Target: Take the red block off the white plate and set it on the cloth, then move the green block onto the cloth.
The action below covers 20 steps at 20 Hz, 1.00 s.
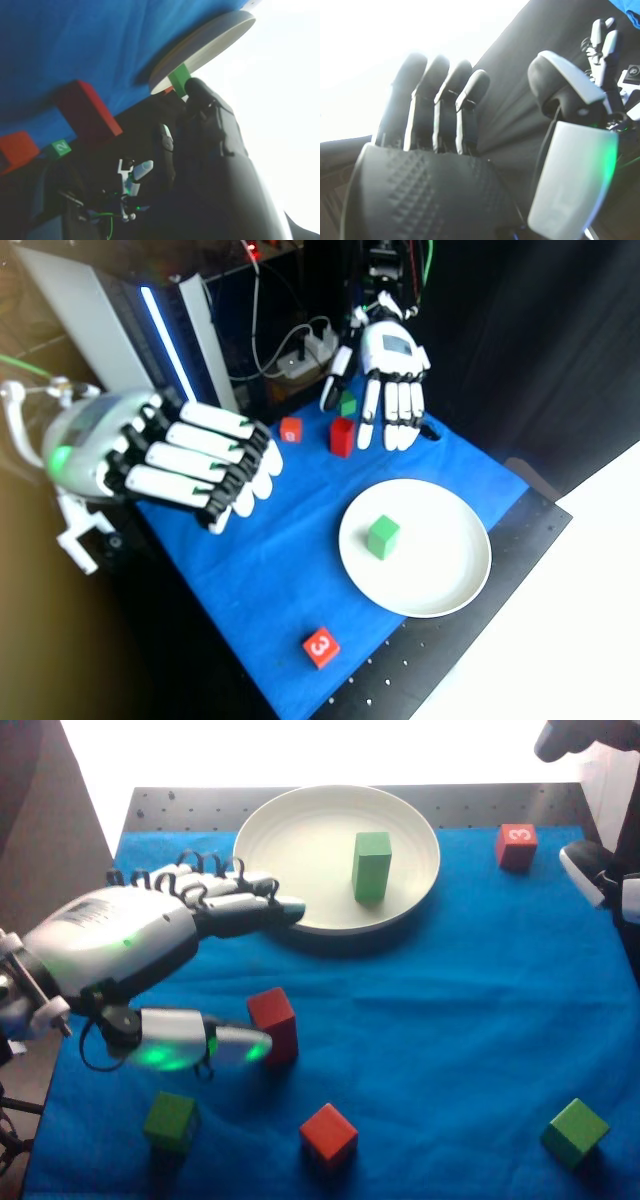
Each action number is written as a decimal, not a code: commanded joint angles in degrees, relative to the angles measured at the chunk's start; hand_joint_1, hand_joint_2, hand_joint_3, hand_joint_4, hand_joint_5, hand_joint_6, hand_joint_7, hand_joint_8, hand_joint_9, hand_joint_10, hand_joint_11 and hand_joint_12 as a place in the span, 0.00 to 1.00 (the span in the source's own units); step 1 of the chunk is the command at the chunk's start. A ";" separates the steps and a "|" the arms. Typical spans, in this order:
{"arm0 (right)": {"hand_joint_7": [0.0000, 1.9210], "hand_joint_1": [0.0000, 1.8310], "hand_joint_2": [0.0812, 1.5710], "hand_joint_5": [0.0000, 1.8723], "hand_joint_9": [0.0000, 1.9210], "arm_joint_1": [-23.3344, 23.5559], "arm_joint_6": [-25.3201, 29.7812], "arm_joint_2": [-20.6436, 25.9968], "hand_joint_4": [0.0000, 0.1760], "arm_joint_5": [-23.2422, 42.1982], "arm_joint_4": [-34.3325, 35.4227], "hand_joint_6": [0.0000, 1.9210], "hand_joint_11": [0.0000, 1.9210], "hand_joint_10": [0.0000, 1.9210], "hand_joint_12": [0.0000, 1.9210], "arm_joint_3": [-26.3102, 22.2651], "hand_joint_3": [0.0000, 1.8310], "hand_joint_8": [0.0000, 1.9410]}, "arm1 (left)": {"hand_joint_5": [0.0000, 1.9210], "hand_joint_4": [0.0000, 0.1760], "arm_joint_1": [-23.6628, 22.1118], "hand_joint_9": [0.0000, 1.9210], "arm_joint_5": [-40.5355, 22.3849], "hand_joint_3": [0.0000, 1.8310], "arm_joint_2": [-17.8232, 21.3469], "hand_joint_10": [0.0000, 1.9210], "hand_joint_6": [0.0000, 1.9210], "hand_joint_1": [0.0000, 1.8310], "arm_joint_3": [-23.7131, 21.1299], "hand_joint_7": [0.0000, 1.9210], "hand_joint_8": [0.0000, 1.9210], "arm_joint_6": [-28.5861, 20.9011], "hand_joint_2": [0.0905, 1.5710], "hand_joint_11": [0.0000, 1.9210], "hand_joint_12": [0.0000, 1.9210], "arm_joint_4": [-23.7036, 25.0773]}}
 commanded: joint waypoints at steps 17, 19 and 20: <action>0.26 0.60 0.55 0.30 0.17 16.24 0.05 -18.72 0.00 22.03 -0.50 0.02 0.07 0.33 0.79 19.65 0.00 0.01 | 0.26 0.60 0.12 0.17 -17.45 0.00 4.24 0.01 0.01 0.22 0.00 0.19 0.00 4.99 0.74 0.00 0.45 -7.90; 0.27 0.61 0.56 0.32 0.16 17.40 0.05 -21.25 0.00 25.32 -0.50 0.01 0.06 0.39 0.82 22.34 0.00 0.00 | 0.26 0.61 0.07 0.17 -17.44 0.00 4.27 0.01 0.01 0.22 -0.02 0.19 0.00 5.00 0.73 0.00 0.48 -7.83; 0.30 0.61 0.55 0.33 0.20 17.69 0.04 -22.08 0.00 26.39 -0.50 0.01 0.08 0.38 0.79 23.20 0.00 0.01 | 0.27 0.56 0.06 0.16 -17.44 0.00 4.27 0.01 0.01 0.22 -0.02 0.18 0.00 5.00 0.74 0.00 0.48 -7.78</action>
